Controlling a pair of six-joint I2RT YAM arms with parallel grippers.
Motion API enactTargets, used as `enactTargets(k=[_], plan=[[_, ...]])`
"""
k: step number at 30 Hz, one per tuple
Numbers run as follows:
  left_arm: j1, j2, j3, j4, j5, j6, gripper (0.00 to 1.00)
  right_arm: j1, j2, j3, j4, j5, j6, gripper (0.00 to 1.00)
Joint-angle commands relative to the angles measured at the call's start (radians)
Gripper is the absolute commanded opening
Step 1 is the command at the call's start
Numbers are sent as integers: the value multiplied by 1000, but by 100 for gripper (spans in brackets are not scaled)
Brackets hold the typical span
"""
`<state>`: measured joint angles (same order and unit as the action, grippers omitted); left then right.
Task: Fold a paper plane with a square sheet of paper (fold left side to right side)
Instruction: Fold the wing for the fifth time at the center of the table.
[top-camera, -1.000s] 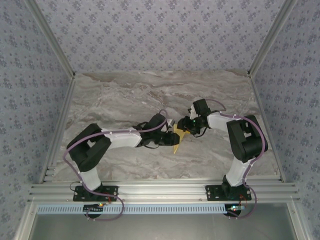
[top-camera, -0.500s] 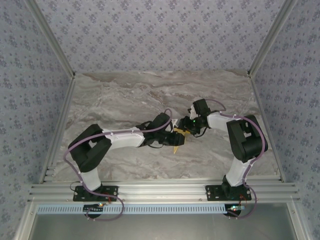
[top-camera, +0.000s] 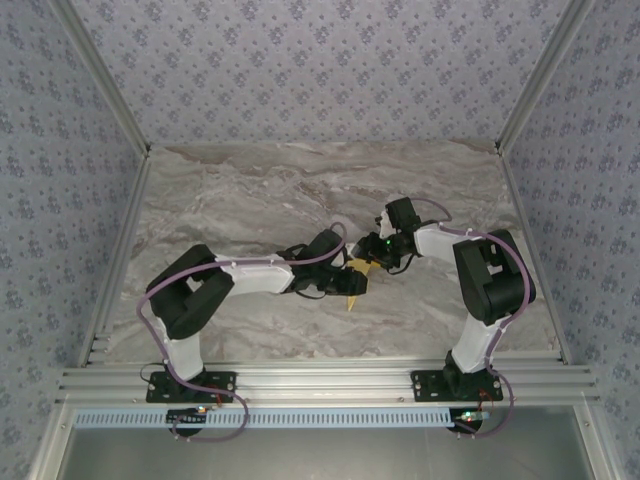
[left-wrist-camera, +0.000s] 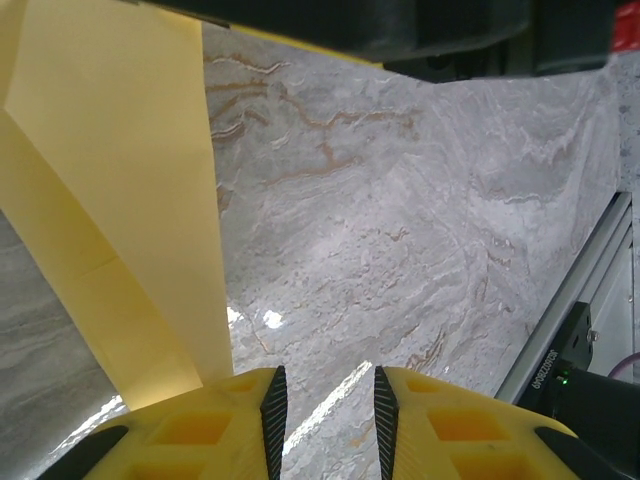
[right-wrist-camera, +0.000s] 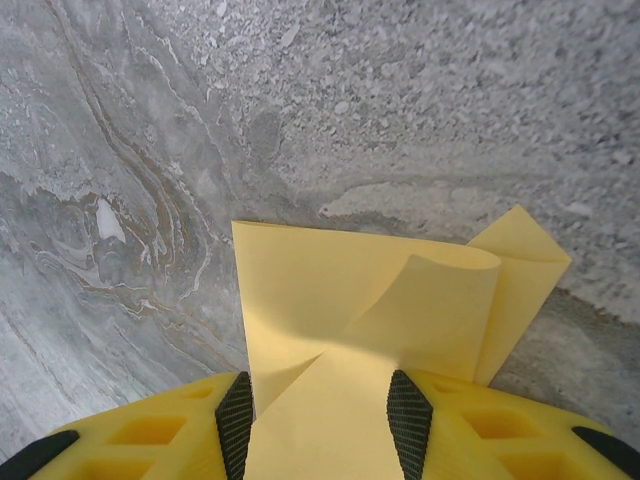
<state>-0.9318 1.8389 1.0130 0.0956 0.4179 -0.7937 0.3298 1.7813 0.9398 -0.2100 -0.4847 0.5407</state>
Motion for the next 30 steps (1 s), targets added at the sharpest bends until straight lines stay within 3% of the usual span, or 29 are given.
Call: enactTargets(k=[1,30], plan=[[-2,14,4,-25,-13,18,30,7,64,-32,-121,101,-18,47],[-4,53,-30,-18,-23,1,30,9,68,-24,-128,103,-22,47]])
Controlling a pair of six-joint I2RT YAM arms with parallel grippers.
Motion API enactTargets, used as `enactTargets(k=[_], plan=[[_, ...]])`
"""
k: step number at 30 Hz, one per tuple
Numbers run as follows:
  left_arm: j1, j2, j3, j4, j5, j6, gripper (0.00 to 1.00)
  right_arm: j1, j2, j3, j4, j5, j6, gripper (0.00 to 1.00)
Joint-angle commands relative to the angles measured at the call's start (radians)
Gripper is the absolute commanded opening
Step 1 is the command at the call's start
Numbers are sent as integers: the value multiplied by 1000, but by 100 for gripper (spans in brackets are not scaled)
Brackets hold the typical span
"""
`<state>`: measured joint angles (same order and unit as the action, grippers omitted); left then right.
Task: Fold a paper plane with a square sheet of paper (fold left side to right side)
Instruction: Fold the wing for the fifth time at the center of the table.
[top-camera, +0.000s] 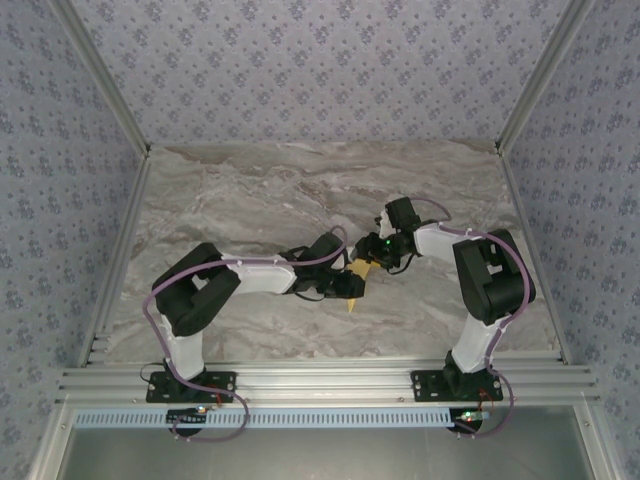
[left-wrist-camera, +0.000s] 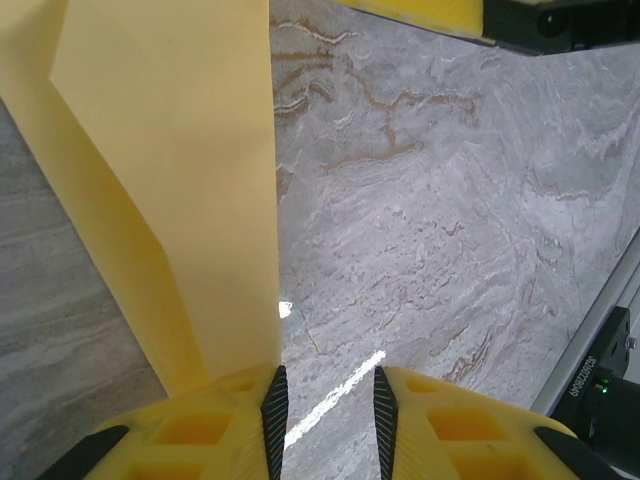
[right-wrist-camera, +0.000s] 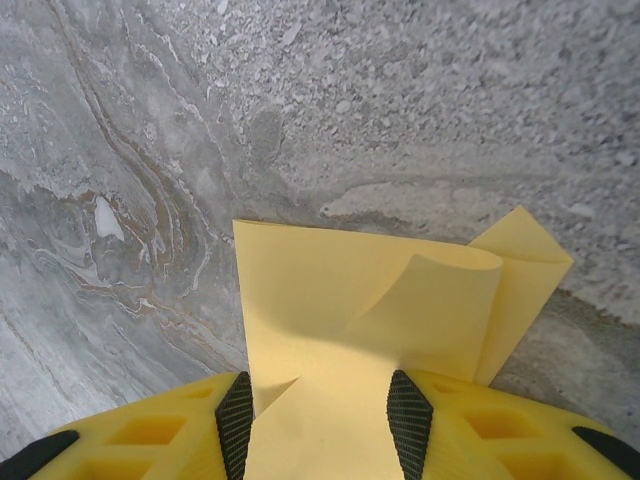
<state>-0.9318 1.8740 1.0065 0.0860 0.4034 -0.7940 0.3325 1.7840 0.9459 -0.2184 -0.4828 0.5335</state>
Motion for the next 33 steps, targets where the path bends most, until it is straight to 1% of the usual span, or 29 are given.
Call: enactTargets(k=[1,9,12,17,22,23,26,28,33], plan=[[-5,17,-29,-6,-9,-1,30,6,65,-30,-121,101,-15,47],[-16,35,-46,5,-15,-12,29,8,57,-23,-111,89,-16,47],[-19,39,-54,3,-26,-23,27,2,29,-14,-101,67,-24,47],[-33,40,-69,-19,-63,-37,23,-19,-62,2,-69,20,-45,47],[-38,48,-65,-49,-87,-35,19,-29,-200,-33,-73,32,-84,46],[-38,48,-62,-55,-92,-34,19,-28,-227,-53,-66,27,-87,45],[-38,48,-62,-64,-101,-32,18,-17,-280,-128,-22,-19,-73,33],[-38,47,-62,-68,-107,-31,18,1,-297,-173,15,-42,-58,28],[-39,48,-60,-71,-109,-32,18,51,-282,-224,78,-52,-36,23]])
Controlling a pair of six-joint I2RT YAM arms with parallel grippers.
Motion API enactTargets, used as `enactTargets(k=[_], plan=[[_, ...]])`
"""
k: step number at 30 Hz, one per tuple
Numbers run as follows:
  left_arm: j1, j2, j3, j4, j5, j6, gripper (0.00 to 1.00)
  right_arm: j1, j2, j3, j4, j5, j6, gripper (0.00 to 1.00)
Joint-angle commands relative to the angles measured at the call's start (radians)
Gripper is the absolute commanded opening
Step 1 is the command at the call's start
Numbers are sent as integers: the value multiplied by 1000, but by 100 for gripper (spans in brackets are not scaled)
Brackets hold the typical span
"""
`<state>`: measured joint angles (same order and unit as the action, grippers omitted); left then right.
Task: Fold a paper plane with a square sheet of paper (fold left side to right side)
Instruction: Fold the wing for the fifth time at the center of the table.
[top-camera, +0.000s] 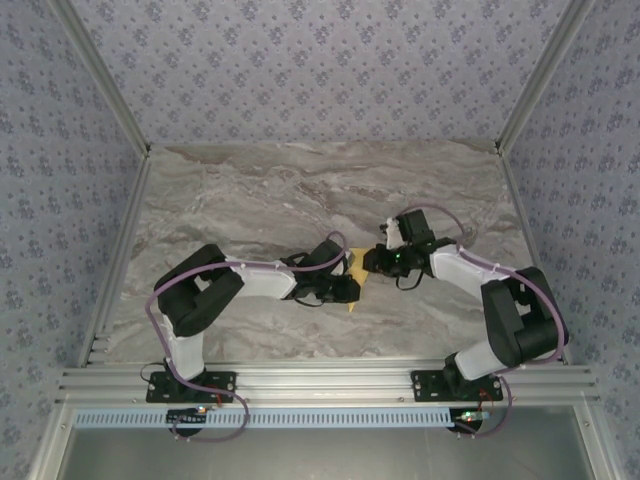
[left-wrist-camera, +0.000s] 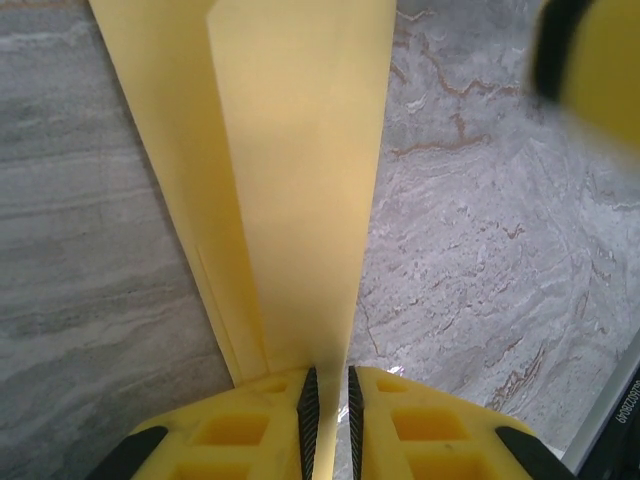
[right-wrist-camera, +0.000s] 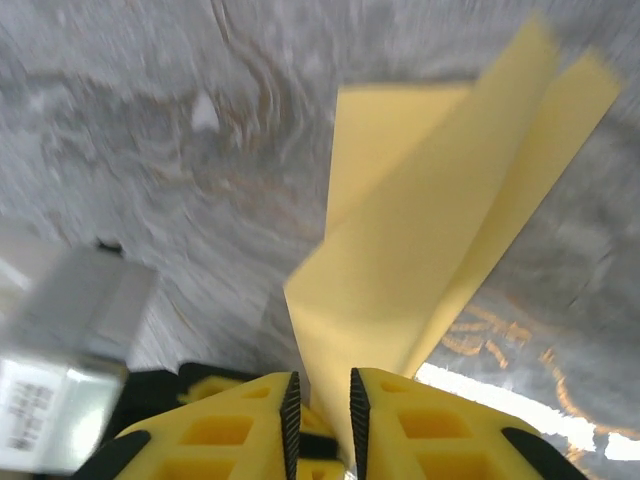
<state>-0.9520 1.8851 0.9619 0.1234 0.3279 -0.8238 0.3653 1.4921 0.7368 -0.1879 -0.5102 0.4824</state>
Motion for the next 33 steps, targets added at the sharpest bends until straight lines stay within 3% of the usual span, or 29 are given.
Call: enactTargets(k=[1,14,33], plan=[[-18,36,-15,-108,-33,-3,18,24,23,-16,56,-27,15,23],[-18,37,-11,-117,-35,-2,17,37,160,22,87,-7,-31,20],[-19,46,-14,-119,-35,0,16,-21,265,130,26,32,-121,19]])
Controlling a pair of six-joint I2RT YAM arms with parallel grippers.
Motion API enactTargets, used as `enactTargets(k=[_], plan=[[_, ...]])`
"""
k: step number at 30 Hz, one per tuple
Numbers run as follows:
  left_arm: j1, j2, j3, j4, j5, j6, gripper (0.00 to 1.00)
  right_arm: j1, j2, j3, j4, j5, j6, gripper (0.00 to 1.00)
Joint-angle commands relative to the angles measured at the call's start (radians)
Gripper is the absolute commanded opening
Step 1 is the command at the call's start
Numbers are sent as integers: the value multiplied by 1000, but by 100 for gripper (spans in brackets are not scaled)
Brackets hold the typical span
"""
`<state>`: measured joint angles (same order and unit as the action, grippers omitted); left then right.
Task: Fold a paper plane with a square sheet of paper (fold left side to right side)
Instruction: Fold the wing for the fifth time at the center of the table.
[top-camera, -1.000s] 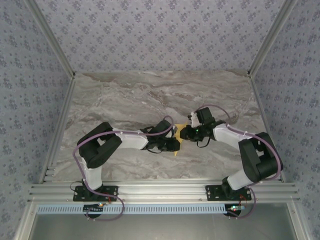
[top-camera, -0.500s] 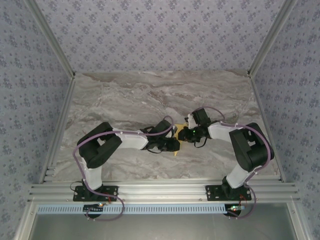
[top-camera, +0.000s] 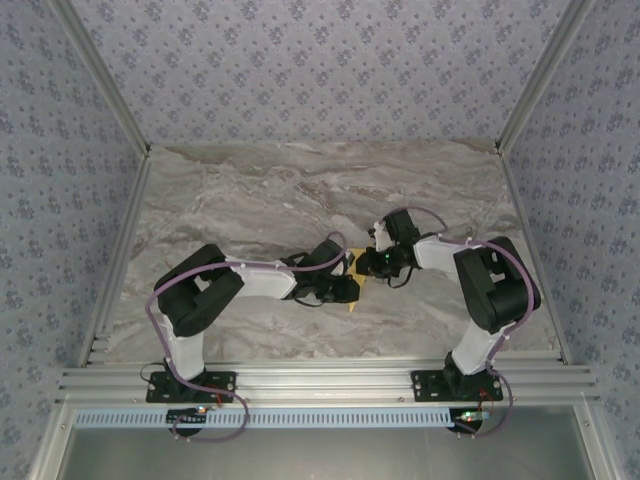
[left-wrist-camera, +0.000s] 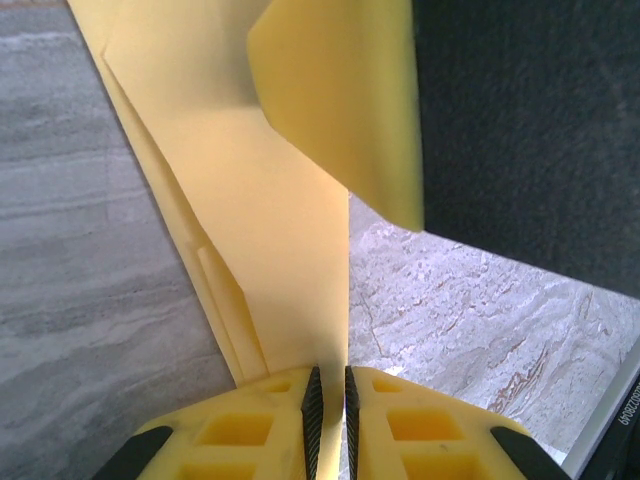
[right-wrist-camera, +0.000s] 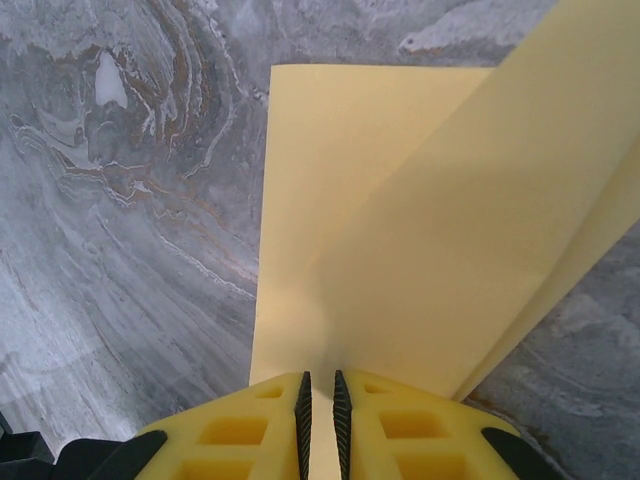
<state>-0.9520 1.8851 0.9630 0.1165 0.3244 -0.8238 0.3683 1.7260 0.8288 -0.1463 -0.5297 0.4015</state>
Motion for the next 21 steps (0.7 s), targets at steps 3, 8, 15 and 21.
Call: enactTargets(k=[3,8,15,21], plan=[[-18,47,-15,-114,-30,1,16,-37,52,64,-26,47,-52,19],[-18,49,-15,-113,-30,2,16,-66,78,100,-38,37,-65,20],[-19,48,-16,-114,-30,2,16,-111,138,152,-55,23,-88,20],[-18,50,-18,-110,-30,1,16,-140,162,192,-74,11,-102,20]])
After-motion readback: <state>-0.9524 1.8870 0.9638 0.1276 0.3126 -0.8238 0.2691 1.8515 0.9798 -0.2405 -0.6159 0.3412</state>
